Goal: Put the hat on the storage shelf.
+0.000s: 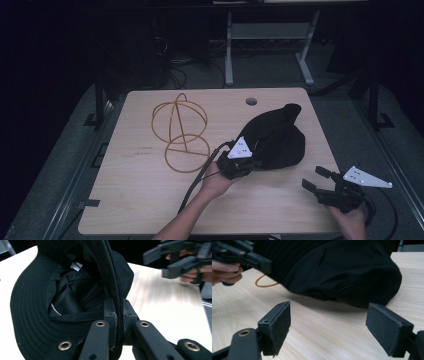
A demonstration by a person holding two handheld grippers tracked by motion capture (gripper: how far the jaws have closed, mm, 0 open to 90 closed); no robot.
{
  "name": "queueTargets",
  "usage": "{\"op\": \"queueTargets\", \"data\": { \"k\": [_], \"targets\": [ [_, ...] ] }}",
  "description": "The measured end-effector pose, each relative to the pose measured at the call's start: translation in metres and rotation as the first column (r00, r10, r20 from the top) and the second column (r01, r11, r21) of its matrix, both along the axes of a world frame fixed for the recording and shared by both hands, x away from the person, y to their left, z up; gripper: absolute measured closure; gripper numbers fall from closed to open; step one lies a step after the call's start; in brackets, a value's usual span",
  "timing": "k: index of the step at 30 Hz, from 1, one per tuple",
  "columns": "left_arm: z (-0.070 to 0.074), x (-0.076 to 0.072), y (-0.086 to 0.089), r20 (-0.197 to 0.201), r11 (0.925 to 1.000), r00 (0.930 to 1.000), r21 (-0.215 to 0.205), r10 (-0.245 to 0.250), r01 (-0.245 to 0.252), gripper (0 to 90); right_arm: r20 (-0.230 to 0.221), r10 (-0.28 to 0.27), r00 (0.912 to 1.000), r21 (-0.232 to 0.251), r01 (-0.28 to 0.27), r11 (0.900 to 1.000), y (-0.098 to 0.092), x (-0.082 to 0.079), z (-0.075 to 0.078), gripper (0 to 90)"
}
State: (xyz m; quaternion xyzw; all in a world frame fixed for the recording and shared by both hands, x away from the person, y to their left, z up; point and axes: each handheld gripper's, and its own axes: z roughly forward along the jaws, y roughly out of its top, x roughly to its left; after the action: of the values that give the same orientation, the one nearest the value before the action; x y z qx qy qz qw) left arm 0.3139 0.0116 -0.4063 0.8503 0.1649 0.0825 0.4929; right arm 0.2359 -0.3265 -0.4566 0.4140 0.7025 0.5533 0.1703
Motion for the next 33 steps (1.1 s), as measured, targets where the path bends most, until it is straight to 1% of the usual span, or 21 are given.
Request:
{"op": "queueTargets", "data": {
  "k": [3,6,8,9,11,12,15,16,17,18,24,25,27,29,33],
  "targets": [
    [0.001,-0.004,0.006,-0.013,0.9997,0.9999,-0.023,-0.003,0.003,85.4,-0.017,0.003,0.9999,0.025,-0.003,1.000,-0.001,0.005,0.000,17.5],
    [0.001,-0.008,0.011,-0.017,0.9995,0.9998,-0.029,-0.009,0.009,85.4,-0.031,0.009,0.9995,0.051,-0.007,0.999,0.000,0.008,0.000,16.4],
    [0.001,-0.012,0.015,-0.023,0.9992,0.9996,-0.037,-0.015,0.014,85.4,-0.043,0.007,0.9990,0.060,-0.005,0.998,0.001,0.011,0.000,15.7],
    [0.002,-0.013,0.016,-0.025,0.9992,0.9995,-0.035,-0.019,0.018,85.4,-0.040,0.004,0.9992,0.058,-0.001,0.998,0.002,0.012,0.000,15.7],
    [0.002,-0.014,0.019,-0.035,0.9986,0.9992,-0.049,-0.022,0.020,85.4,-0.038,0.009,0.9992,0.057,-0.007,0.998,0.003,0.013,0.000,15.7],
    [0.002,-0.015,0.020,-0.038,0.9982,0.9991,-0.056,-0.020,0.018,85.4,-0.040,0.017,0.9991,0.065,-0.015,0.998,0.005,0.014,0.000,15.6],
    [0.002,-0.015,0.023,-0.040,0.9980,0.9989,-0.060,-0.025,0.023,85.4,-0.046,0.040,0.9982,0.074,-0.036,0.997,0.009,0.017,-0.001,15.3],
    [0.002,-0.016,0.025,-0.051,0.9973,0.9984,-0.070,-0.023,0.020,85.5,-0.050,0.047,0.9976,0.079,-0.043,0.996,0.010,0.017,-0.001,15.1],
    [0.003,-0.015,0.026,-0.050,0.9973,0.9984,-0.070,-0.026,0.023,85.4,-0.050,0.051,0.9975,0.080,-0.047,0.996,0.012,0.018,-0.001,15.1],
    [0.002,-0.016,0.027,-0.058,0.9967,0.9981,-0.079,-0.023,0.019,85.5,-0.053,0.057,0.9970,0.082,-0.052,0.995,0.013,0.019,-0.001,14.9],
    [0.005,-0.015,0.029,-0.073,0.9939,0.9970,-0.109,-0.024,0.016,85.5,-0.054,0.094,0.9941,0.064,-0.090,0.994,0.020,0.020,-0.003,14.0],
    [0.005,-0.014,0.030,-0.071,0.9940,0.9971,-0.108,-0.025,0.017,85.5,-0.048,0.098,0.9940,0.059,-0.096,0.994,0.021,0.021,-0.003,14.0],
    [0.005,-0.014,0.030,-0.076,0.9937,0.9968,-0.111,-0.026,0.018,85.5,-0.049,0.099,0.9939,0.068,-0.095,0.993,0.022,0.021,-0.002,14.0],
    [0.005,-0.015,0.031,-0.079,0.9930,0.9965,-0.117,-0.029,0.019,85.5,-0.044,0.105,0.9935,0.096,-0.100,0.990,0.022,0.022,-0.002,14.1],
    [0.005,-0.017,0.030,-0.077,0.9930,0.9961,-0.113,-0.043,0.034,85.6,-0.056,0.097,0.9937,0.110,-0.090,0.990,0.023,0.026,-0.003,14.2]
  ]
}}
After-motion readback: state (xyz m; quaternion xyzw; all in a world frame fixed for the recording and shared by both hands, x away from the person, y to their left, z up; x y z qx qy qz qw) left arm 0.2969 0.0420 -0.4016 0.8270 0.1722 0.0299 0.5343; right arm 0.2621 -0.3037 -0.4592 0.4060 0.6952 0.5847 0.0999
